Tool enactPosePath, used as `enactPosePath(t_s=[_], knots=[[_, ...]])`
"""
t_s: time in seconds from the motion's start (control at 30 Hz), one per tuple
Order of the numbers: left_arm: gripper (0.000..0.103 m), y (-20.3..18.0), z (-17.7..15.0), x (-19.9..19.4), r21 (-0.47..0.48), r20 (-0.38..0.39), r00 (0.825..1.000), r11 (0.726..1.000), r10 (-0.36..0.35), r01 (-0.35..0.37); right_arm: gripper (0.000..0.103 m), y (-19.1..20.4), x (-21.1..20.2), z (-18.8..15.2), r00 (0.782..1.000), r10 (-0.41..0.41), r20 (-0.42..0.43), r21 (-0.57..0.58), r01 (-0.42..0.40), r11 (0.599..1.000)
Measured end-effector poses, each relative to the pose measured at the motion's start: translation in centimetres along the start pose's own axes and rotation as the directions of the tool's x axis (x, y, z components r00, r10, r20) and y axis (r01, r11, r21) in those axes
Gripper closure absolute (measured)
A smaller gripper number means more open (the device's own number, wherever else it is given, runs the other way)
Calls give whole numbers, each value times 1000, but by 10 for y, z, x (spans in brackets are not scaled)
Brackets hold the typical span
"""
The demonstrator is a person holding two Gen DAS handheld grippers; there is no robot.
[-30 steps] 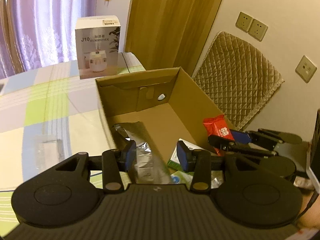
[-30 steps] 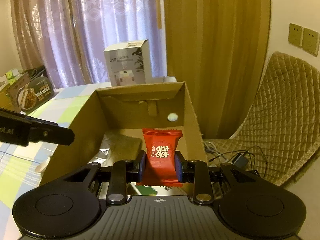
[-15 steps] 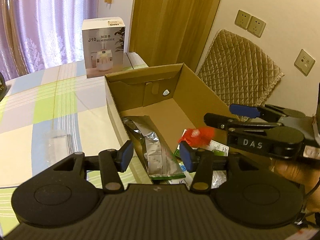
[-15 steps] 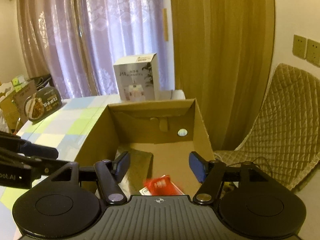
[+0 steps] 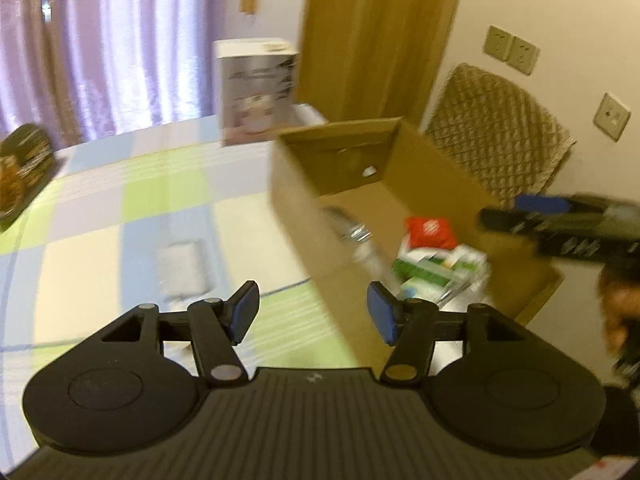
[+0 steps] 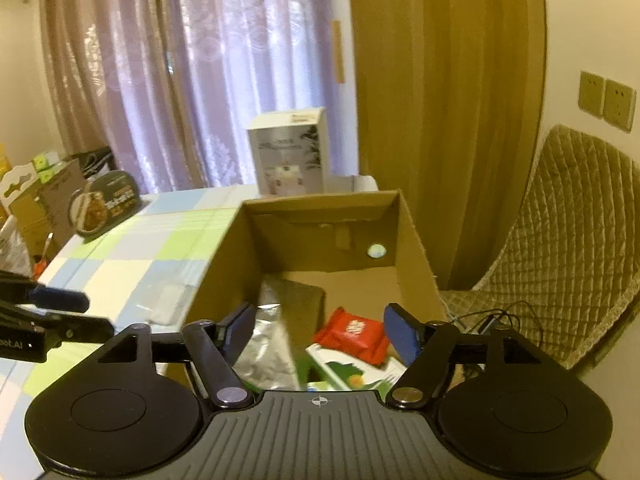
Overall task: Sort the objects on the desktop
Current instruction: 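Withdraw both open tools from the cardboard box back over the table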
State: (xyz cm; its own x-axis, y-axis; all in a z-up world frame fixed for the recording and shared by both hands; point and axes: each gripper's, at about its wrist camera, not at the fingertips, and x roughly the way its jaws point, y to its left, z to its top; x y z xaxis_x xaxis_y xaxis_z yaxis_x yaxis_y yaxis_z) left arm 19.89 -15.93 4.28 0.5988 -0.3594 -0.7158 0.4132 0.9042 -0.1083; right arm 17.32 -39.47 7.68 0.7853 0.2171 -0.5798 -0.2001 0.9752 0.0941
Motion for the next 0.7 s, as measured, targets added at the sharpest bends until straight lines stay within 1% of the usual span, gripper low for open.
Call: enactPosePath(t_s=[0.17, 0.27, 0.37, 0.43, 0.53, 0.7], knots=[[41, 52, -43, -21, -44, -41, 995, 994, 95, -97, 28, 32, -16, -1, 999, 51, 17, -24, -50, 998], [40, 84, -69, -29, -90, -72, 988, 985, 139, -146, 27, 58, -19, -2, 995, 96, 15, -49, -95, 994], [38, 107, -87, -34, -129, -89, 982, 976, 165, -176, 26, 86, -17, -4, 990, 142, 2, -82, -142, 987], [37, 117, -94, -36, -152, -89, 981, 971, 171, -183, 26, 104, -13, -6, 986, 168, -12, -105, -169, 980], [37, 128, -98, -33, -174, -80, 984, 970, 161, -173, 26, 125, -3, -7, 980, 195, -34, -118, -198, 973], [37, 129, -95, -15, -165, -51, 991, 977, 125, -132, 26, 146, 25, -1, 973, 218, -73, -106, -225, 968]])
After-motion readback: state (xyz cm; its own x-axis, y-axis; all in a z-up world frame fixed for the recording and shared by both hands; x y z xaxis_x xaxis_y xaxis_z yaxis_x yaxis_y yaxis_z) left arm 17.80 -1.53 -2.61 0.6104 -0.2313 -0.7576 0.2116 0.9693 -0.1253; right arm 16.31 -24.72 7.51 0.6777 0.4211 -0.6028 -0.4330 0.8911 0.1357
